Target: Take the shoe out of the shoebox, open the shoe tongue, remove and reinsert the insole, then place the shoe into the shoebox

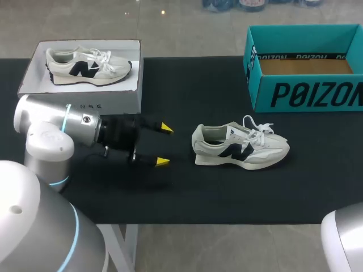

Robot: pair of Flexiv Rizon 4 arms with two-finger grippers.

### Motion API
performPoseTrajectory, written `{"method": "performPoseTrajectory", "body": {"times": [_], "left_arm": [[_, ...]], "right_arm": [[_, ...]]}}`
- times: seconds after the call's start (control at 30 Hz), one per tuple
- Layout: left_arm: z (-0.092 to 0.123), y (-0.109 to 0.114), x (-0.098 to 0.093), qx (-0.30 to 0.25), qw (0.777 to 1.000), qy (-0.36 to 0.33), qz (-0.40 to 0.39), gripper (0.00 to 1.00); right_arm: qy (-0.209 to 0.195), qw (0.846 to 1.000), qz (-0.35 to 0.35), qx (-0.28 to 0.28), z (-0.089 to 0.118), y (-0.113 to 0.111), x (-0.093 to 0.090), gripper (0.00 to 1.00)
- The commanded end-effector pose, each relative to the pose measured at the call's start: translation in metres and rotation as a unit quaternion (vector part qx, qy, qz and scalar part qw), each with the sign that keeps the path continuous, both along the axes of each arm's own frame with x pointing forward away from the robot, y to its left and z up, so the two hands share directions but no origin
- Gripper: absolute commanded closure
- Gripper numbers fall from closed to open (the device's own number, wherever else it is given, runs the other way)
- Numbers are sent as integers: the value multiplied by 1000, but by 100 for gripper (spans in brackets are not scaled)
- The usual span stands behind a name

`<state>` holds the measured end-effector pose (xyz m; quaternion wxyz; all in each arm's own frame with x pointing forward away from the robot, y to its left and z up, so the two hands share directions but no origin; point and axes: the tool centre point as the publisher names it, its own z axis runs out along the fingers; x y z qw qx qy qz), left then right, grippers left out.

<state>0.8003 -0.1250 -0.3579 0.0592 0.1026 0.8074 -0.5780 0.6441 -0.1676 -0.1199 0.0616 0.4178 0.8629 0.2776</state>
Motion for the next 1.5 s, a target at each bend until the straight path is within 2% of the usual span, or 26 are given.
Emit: {"method": "performPoseTrajectory", "body": {"times": [0.03, 0.27, 0.43, 0.73, 0.97, 1.2, 1.5], "left_arm": [[-15, -14, 3, 1, 1000, 3, 1, 0], [-32, -33, 13, 8, 1000, 25, -2, 0], [-50, -43, 33, 29, 999, 43, 8, 0], [-56, -41, 65, 40, 997, 69, 8, 0], [-66, -49, 71, 38, 996, 86, -4, 0], [-81, -56, 70, 30, 995, 100, -6, 0], [-89, -65, 68, 19, 994, 106, -12, 0]], "right_arm": [[4, 1000, 1, -1, 2, 0, 3, 0], [4, 1000, 1, -1, 2, 0, 3, 0], [4, 1000, 1, -1, 2, 0, 3, 0], [4, 1000, 1, -1, 2, 0, 3, 0], [4, 1000, 1, -1, 2, 0, 3, 0], [4, 1000, 1, -1, 2, 0, 3, 0], [4, 1000, 1, -1, 2, 0, 3, 0]]}}
